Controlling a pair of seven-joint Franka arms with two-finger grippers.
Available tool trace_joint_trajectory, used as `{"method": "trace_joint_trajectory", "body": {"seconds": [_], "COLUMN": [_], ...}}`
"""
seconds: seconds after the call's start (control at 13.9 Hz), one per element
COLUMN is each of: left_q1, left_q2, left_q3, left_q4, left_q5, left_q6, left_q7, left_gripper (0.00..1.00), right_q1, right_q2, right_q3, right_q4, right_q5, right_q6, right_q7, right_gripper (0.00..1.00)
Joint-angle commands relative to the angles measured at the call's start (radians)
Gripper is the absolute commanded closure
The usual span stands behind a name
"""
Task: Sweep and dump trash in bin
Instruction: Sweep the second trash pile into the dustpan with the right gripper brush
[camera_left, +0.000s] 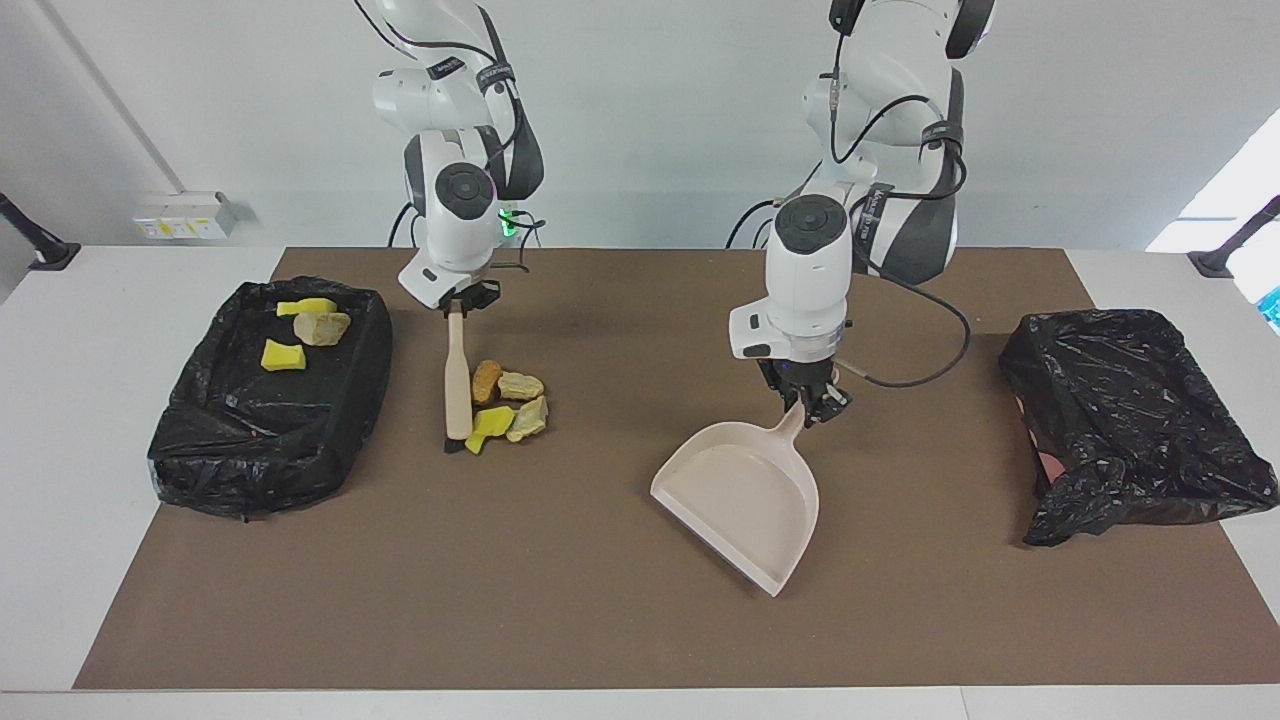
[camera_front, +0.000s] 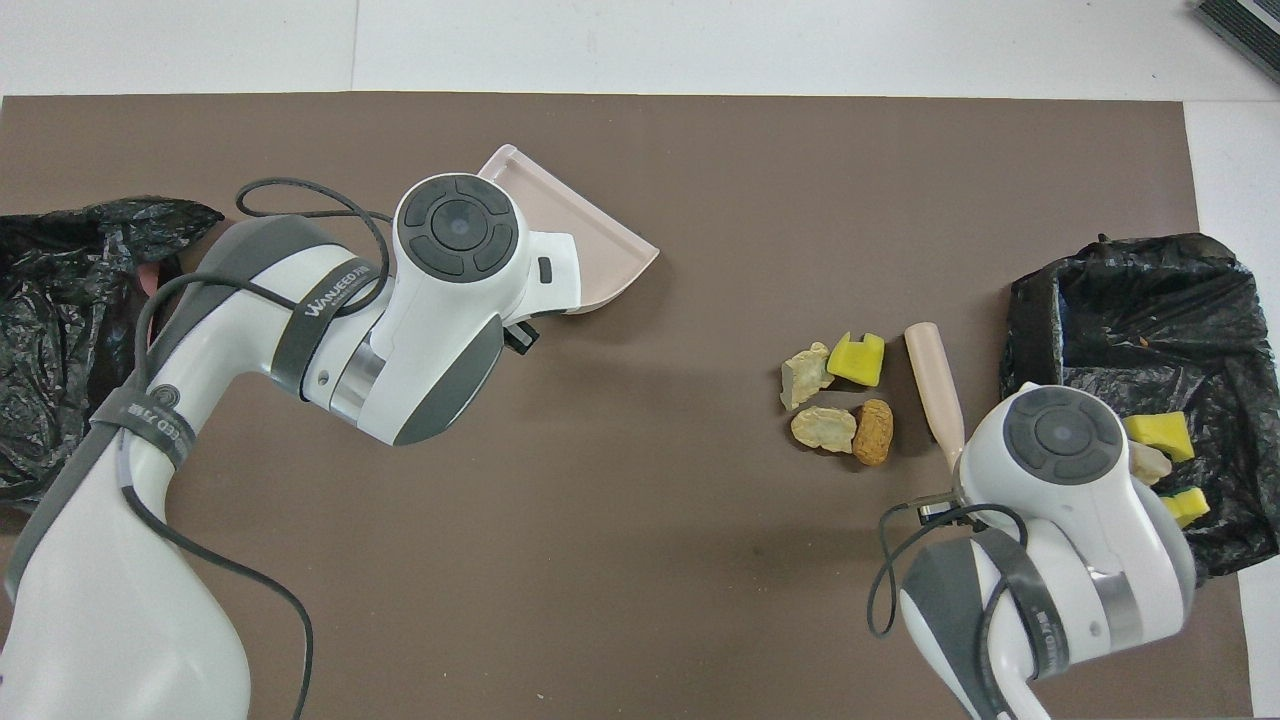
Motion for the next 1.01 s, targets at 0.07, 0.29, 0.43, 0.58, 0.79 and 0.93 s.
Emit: {"method": "trace_joint_trajectory", "body": {"seconds": [0.07, 0.29, 0.43, 0.58, 0.79, 0.93], "left_q1": [0.040, 0.057, 0.059, 0.053, 0.034, 0.007], "left_q2": [-0.126, -0.231, -0.264, -0.294, -0.338, -0.367], "left_q3": [-0.009, -0.009, -0.009, -0.009, -0.012, -0.012], "left_q4": [-0.167, -0.362, -0.417, -0.462, -0.523, -0.568], "left_q5": [0.006, 0.006, 0.006, 0.006, 0.006, 0.006], "left_q6": [0.082, 0.230, 0.231, 0.231, 0.222, 0.227], "left_q7": [0.088, 0.213, 0.344, 0.473, 0.571, 0.573], "left_gripper": [1.00, 1.00, 1.00, 1.00, 1.00, 1.00], "right_q1": [0.056, 0.088, 0.135, 0.201, 0.258, 0.309], "right_q2": [0.041, 0.042, 0.073, 0.102, 0.160, 0.188], "right_q3": [0.005, 0.005, 0.005, 0.005, 0.007, 0.005], "right_q4": [-0.007, -0.005, -0.005, -0.005, -0.001, 0.005], "right_q5": [0.105, 0.191, 0.224, 0.224, 0.241, 0.349], "right_q6": [0.083, 0.092, 0.110, 0.170, 0.247, 0.317], "right_q7": [0.049, 0.053, 0.116, 0.208, 0.307, 0.320], "right_gripper": [1.00, 1.00, 1.00, 1.00, 1.00, 1.00]}}
